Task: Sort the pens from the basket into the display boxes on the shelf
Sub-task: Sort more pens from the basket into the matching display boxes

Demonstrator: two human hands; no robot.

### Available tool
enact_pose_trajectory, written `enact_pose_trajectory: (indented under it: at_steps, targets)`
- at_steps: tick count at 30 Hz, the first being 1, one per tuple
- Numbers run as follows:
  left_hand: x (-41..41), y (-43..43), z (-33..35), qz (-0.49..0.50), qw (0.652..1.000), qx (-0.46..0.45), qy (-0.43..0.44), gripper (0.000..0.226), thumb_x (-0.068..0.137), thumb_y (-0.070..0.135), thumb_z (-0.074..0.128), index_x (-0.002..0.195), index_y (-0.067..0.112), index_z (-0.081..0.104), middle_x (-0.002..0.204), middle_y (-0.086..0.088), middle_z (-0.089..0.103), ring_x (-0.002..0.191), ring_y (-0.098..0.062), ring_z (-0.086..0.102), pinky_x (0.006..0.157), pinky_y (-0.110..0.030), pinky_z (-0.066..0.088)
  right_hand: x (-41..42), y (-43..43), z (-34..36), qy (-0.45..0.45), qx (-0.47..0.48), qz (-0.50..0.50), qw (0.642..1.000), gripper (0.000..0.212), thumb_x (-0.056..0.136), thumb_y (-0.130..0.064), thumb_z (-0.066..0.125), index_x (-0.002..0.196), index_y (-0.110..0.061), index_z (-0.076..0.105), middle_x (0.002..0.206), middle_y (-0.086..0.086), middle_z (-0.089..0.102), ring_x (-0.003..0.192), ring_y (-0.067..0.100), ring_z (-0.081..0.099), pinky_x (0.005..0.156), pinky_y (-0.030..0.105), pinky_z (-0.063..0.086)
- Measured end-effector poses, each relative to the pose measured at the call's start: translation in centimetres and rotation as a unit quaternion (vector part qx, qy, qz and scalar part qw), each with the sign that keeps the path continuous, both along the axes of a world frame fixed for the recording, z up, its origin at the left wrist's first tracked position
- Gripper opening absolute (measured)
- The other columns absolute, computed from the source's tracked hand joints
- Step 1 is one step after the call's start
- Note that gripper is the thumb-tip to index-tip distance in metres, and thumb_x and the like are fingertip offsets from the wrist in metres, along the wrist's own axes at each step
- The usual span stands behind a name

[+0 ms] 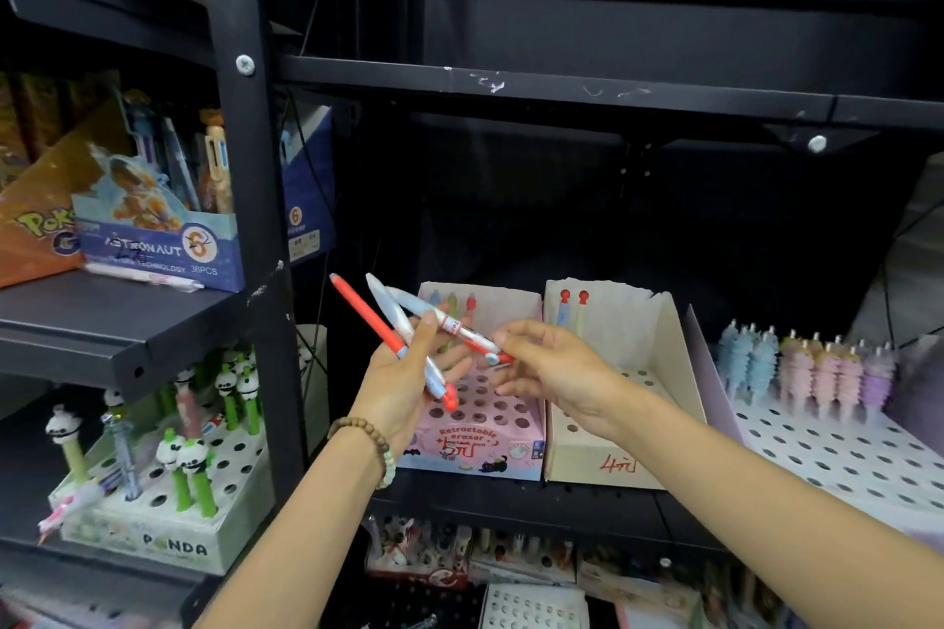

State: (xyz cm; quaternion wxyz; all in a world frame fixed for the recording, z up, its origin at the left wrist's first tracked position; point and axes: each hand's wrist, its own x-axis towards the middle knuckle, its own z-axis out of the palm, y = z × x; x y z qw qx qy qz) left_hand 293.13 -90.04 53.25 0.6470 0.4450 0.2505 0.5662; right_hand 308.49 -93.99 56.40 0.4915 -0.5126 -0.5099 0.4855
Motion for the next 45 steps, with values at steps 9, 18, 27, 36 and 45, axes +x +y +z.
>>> enact_pose_trajectory:
  at_steps: [9, 18, 27, 36, 45]
  targets:
    - [-0.8, 1.8, -0.3, 0.074, 0.993, -0.018, 0.09, 0.029, 0.098, 0.036, 0.042, 0.1, 0.015, 0.062, 0.069, 0.003, 0.072, 0.052, -0.009, 0.064, 0.05, -0.019, 0.052, 2.1, 2.2, 1.8, 0.065, 0.146, -0.123, 0.979, 0.006, 0.085, -0.02, 0.068, 0.09, -0.019, 0.069, 0.078, -0.003, 0.068, 0.071, 0.005, 0.066, 0.066, 0.017, 0.054]
    - [-1.7, 3.5, -1.8, 0.087, 0.991, -0.03, 0.092, 0.031, 0.1, 0.036, 0.037, 0.094, 0.009, 0.052, 0.047, 0.009, 0.042, 0.035, -0.004, 0.031, 0.034, -0.016, 0.031, 2.1, 7.7, 1.5, -0.137, 0.215, -0.13, 0.958, 0.017, 0.084, -0.011, 0.069, 0.099, -0.011, 0.06, 0.082, 0.006, 0.067, 0.074, 0.008, 0.066, 0.066, 0.02, 0.058]
    - [-1.8, 3.9, -2.1, 0.074, 0.994, -0.027, 0.078, 0.03, 0.101, 0.034, 0.037, 0.099, 0.01, 0.054, 0.051, 0.008, 0.044, 0.037, -0.005, 0.033, 0.035, -0.017, 0.034, 1.1, 10.7, -2.1, -0.343, 0.205, -0.098, 0.911, 0.027, 0.085, -0.023, 0.069, 0.112, -0.018, 0.066, 0.094, -0.003, 0.062, 0.081, 0.011, 0.06, 0.081, 0.03, 0.051]
    - [-2.6, 3.2, -1.3, 0.035, 0.999, -0.014, 0.019, 0.026, 0.1, 0.031, 0.039, 0.11, 0.015, 0.057, 0.085, 0.001, 0.074, 0.077, -0.012, 0.071, 0.064, -0.022, 0.057, 0.3, 8.4, -2.5, -0.353, 0.224, -0.134, 0.898, 0.032, 0.095, -0.035, 0.051, 0.126, -0.026, 0.056, 0.105, -0.006, 0.055, 0.083, 0.009, 0.055, 0.073, 0.012, 0.041]
    - [-0.6, 1.5, 0.6, -0.051, 0.998, 0.033, -0.018, 0.032, 0.099, 0.039, 0.033, 0.13, 0.034, 0.039, 0.123, 0.005, 0.065, 0.114, -0.019, 0.061, 0.098, -0.048, 0.047, -1.6, 1.4, -0.3, -0.07, 0.04, 0.11, 0.991, 0.023, 0.089, -0.028, 0.063, 0.11, -0.017, 0.064, 0.09, 0.003, 0.075, 0.08, 0.015, 0.071, 0.07, 0.022, 0.057]
